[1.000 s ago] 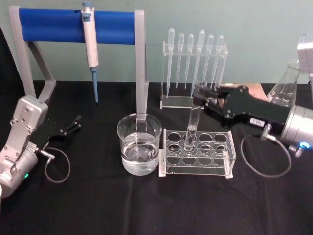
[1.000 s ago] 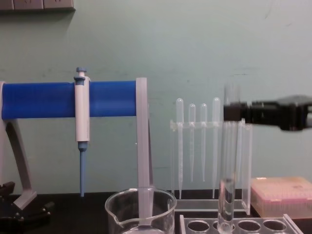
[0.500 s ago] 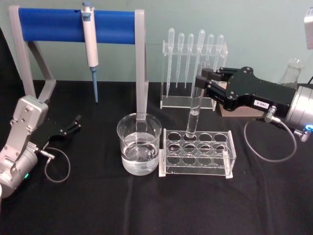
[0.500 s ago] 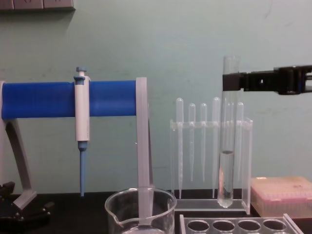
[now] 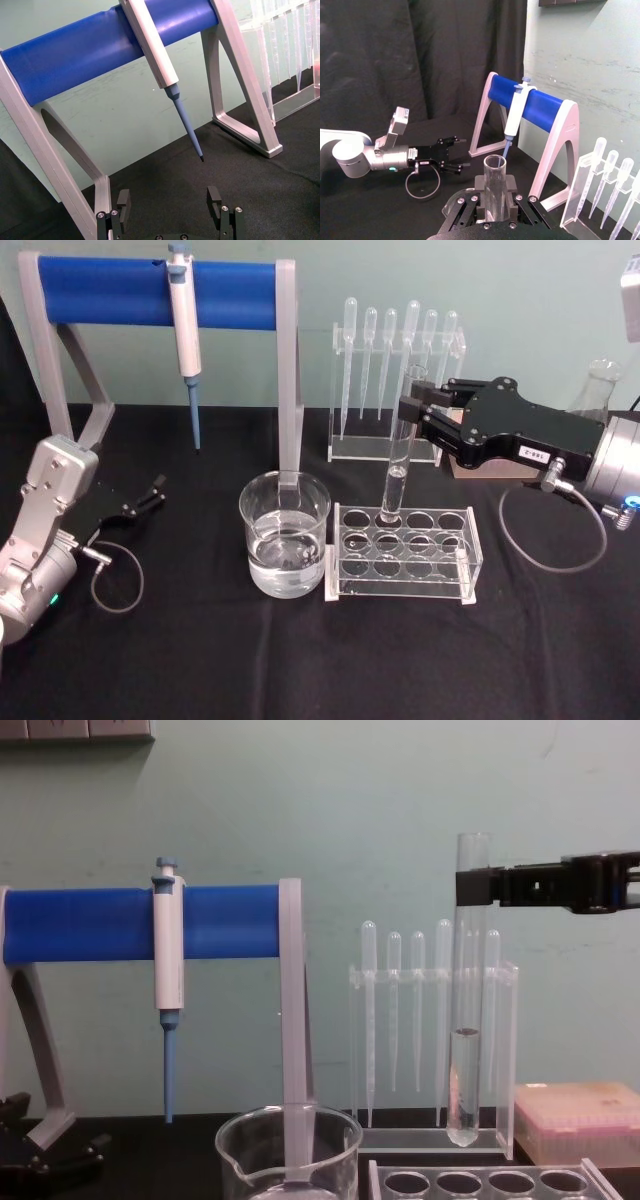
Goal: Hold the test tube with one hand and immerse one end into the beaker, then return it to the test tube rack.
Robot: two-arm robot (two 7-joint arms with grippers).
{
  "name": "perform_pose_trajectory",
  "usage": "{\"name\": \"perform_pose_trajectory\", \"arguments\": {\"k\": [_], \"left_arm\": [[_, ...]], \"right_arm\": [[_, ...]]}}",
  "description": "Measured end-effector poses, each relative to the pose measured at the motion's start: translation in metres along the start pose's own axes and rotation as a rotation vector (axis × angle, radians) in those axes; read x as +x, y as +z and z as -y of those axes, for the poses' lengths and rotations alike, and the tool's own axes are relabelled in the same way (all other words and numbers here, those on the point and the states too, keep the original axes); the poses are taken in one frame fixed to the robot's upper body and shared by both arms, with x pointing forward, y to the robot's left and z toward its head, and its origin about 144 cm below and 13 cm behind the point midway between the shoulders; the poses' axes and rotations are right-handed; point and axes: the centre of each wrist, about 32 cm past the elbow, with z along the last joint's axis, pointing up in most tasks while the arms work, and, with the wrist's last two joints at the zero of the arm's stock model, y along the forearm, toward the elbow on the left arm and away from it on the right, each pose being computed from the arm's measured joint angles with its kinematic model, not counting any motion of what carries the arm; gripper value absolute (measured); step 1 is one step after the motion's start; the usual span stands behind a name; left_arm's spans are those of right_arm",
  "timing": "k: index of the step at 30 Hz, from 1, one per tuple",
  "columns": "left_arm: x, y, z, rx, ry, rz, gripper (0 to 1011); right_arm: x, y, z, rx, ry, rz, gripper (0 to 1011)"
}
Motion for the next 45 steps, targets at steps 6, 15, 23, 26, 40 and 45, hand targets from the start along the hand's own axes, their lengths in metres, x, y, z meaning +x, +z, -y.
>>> {"name": "perform_pose_trajectory", "arguments": {"k": [6,15,23,26,40,45], "left_arm": [[0.0000,0.0000,0.0000,0.000,0.000,0.000,1000],[0.0000,0.0000,0.0000,0.000,0.000,0.000,1000],[0.0000,0.0000,0.0000,0.000,0.000,0.000,1000],[0.0000,0.0000,0.0000,0.000,0.000,0.000,1000],[0.0000,0.0000,0.0000,0.000,0.000,0.000,1000],[0.0000,0.0000,0.0000,0.000,0.000,0.000,1000]], "right_arm": [[0.0001,0.0000,-0.0001,0.002,-0.001,-0.001,244],[0.0003,-0.0002,0.0000,0.002,-0.002,-0.001,244],[0.0005,-0.0002,0.0001,0.002,-0.003,-0.001,244],[0.0005,-0.0002,0.0000,0.002,-0.003,-0.001,244],[0.0004,-0.0002,0.0000,0.002,-0.003,-0.002,244],[0.0005,-0.0002,0.0000,0.002,-0.003,-0.002,244]]}}
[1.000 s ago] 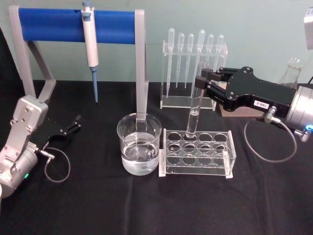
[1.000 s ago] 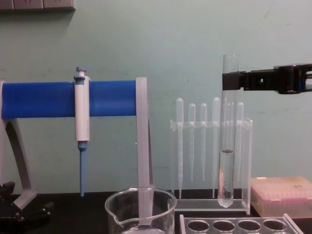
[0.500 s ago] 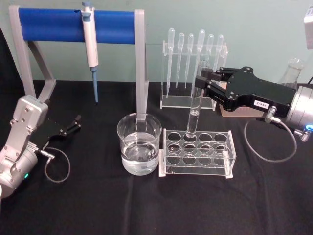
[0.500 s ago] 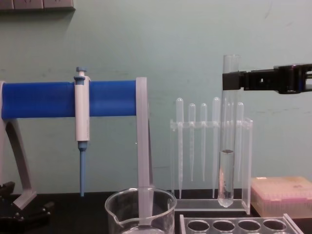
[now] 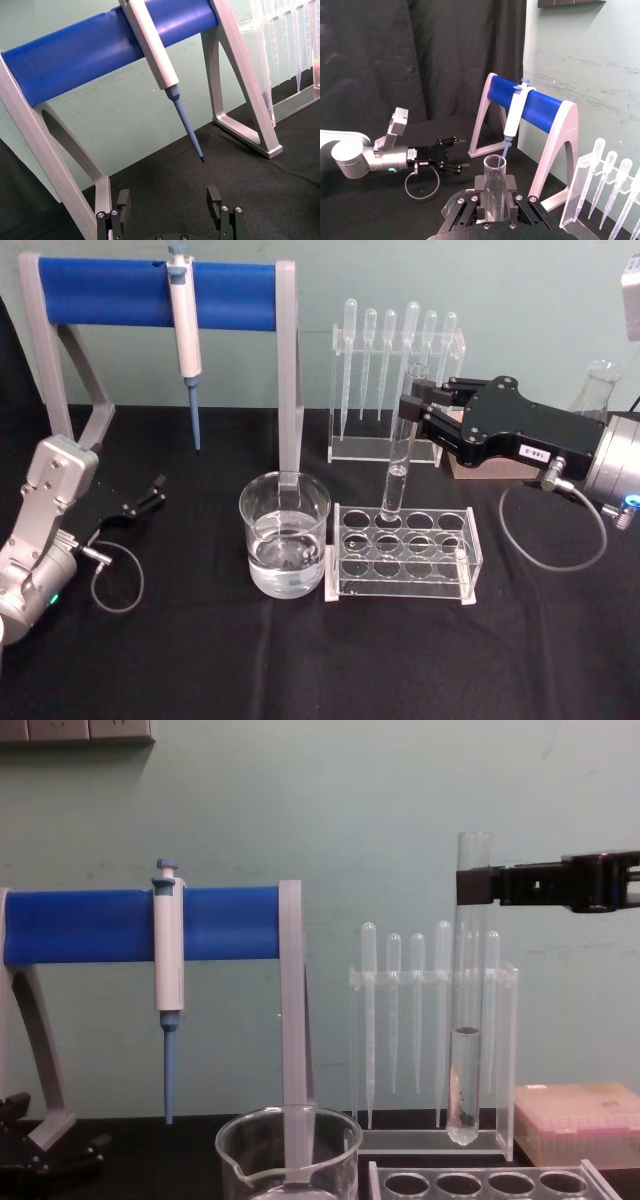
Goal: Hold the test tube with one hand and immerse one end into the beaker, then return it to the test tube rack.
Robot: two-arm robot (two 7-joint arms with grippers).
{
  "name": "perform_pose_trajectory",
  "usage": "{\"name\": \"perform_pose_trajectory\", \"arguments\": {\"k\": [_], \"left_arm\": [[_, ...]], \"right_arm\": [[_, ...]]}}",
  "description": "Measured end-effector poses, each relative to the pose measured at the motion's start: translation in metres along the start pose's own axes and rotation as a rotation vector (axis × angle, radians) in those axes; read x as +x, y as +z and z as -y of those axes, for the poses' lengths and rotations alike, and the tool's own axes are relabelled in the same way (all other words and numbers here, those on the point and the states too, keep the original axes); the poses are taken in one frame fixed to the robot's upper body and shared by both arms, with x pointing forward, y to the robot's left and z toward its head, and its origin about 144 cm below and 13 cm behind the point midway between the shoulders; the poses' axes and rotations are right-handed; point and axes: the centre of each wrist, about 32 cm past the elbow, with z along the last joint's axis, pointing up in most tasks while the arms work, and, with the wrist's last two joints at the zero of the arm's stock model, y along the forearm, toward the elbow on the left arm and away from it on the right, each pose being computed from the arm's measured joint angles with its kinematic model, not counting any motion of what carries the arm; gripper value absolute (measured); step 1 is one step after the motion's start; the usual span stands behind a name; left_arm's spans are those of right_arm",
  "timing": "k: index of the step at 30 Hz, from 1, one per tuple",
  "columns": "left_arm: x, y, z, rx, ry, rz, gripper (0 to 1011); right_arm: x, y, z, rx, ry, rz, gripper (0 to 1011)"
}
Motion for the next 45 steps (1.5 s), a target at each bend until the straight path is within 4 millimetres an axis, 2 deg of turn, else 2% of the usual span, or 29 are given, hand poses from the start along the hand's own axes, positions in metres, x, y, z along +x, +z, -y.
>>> {"name": "perform_pose_trajectory", "arguments": {"k": [45], "left_arm": [[0.0000,0.0000,0.0000,0.000,0.000,0.000,1000]], "right_arm": [[0.0000,0.0000,0.0000,0.000,0.000,0.000,244]]}}
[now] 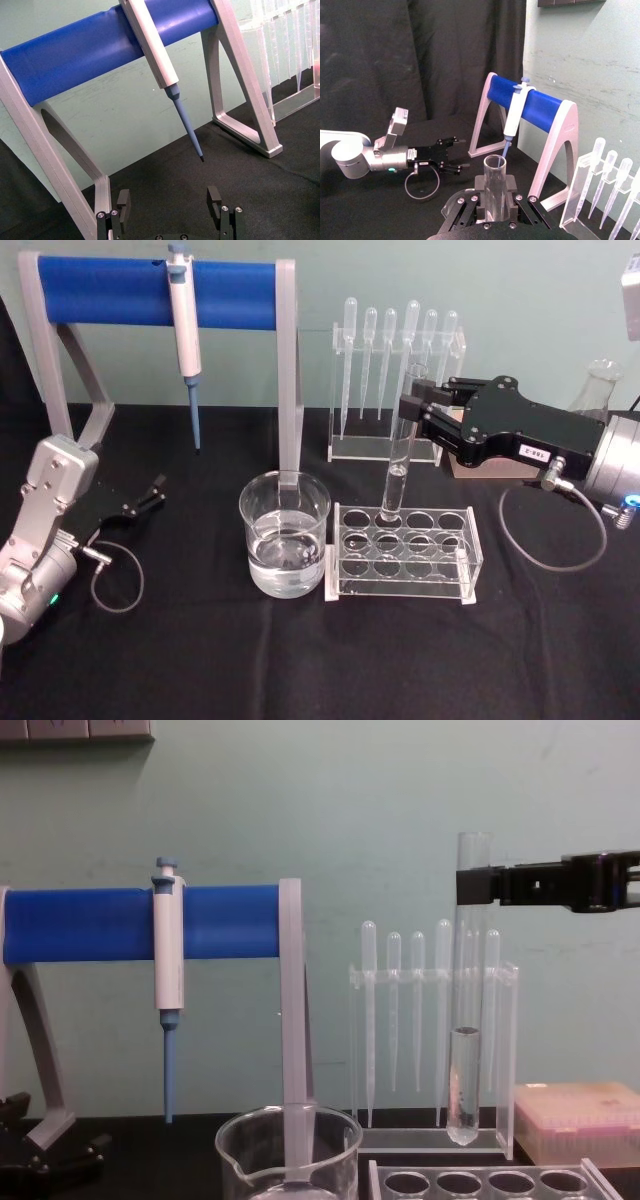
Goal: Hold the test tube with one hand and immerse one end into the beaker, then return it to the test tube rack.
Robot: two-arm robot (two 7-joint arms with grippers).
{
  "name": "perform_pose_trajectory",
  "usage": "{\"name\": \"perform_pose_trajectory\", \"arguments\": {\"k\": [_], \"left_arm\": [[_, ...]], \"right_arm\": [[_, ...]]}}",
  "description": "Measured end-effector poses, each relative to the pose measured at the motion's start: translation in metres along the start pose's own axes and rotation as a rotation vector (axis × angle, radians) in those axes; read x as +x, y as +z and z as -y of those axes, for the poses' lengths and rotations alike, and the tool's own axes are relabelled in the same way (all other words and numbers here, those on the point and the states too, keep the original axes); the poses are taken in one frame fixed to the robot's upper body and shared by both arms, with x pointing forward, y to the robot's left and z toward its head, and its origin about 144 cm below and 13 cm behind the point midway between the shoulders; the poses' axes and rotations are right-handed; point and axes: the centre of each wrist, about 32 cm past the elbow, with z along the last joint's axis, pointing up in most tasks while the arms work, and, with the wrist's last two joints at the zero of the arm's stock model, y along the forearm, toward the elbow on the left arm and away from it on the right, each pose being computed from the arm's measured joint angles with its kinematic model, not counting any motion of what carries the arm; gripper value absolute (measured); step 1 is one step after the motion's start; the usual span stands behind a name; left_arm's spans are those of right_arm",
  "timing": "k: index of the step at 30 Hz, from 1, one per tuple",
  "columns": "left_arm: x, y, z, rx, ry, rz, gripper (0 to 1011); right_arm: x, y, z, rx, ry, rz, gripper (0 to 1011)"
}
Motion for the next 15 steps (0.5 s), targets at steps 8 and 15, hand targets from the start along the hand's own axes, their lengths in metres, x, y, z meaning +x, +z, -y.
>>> {"name": "perform_pose_trajectory", "arguments": {"k": [8,15], "left_arm": [[0.0000,0.0000,0.0000,0.000,0.000,0.000,1000],[0.0000,0.0000,0.0000,0.000,0.000,0.000,1000]], "right_arm": [[0.0000,0.0000,0.0000,0.000,0.000,0.000,244],[0.0000,0.0000,0.0000,0.000,0.000,0.000,244]]}}
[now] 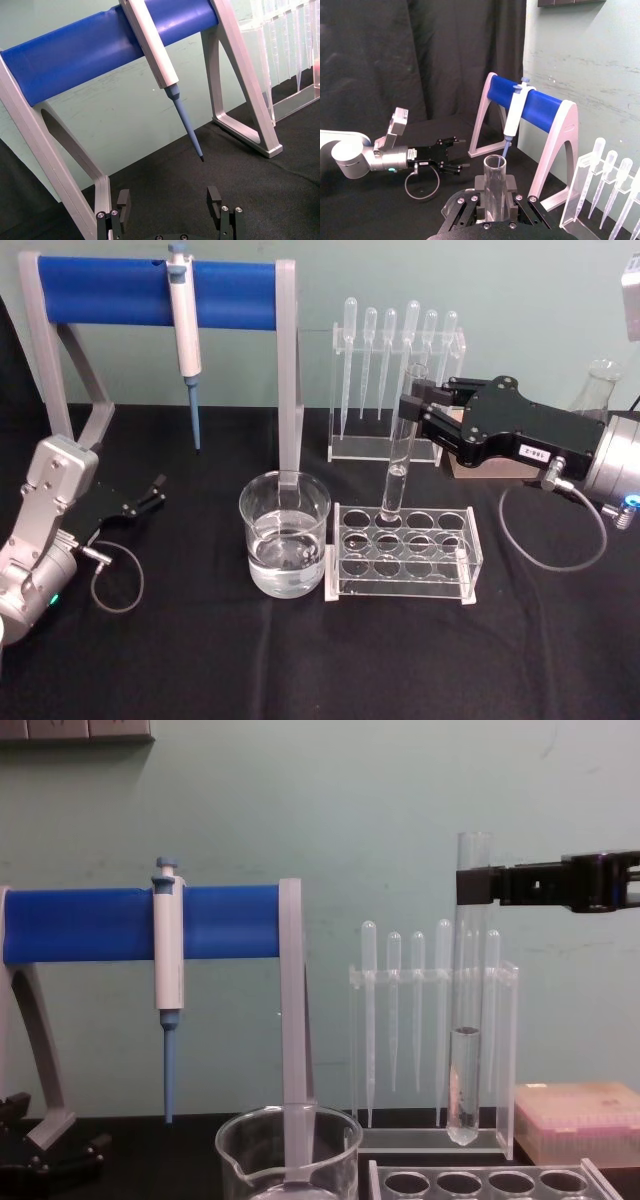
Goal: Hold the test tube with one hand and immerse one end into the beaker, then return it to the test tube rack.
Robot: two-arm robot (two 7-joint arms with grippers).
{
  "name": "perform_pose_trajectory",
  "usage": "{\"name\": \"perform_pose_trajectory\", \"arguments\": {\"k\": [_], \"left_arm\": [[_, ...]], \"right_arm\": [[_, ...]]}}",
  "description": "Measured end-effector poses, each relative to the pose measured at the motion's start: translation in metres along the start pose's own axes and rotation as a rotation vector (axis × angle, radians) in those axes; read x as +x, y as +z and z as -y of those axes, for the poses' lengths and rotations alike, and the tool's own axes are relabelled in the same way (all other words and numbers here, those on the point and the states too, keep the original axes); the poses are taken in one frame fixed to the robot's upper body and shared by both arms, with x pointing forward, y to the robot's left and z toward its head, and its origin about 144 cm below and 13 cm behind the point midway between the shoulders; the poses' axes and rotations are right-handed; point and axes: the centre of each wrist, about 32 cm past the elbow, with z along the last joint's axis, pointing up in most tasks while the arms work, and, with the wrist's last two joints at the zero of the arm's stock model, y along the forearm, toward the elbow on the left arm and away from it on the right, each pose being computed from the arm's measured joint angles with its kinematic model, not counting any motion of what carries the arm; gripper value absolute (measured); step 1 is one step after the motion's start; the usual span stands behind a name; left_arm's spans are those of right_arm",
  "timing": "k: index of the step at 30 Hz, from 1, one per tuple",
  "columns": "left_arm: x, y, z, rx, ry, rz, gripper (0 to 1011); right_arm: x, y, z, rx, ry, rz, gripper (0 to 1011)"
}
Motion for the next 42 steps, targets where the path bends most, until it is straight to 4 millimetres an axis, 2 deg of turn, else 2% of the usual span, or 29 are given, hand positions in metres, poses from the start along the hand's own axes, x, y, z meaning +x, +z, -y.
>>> {"name": "perform_pose_trajectory", "arguments": {"k": [42], "left_arm": [[0.0000,0.0000,0.0000,0.000,0.000,0.000,1000]], "right_arm": [[0.0000,0.0000,0.0000,0.000,0.000,0.000,244]]}}
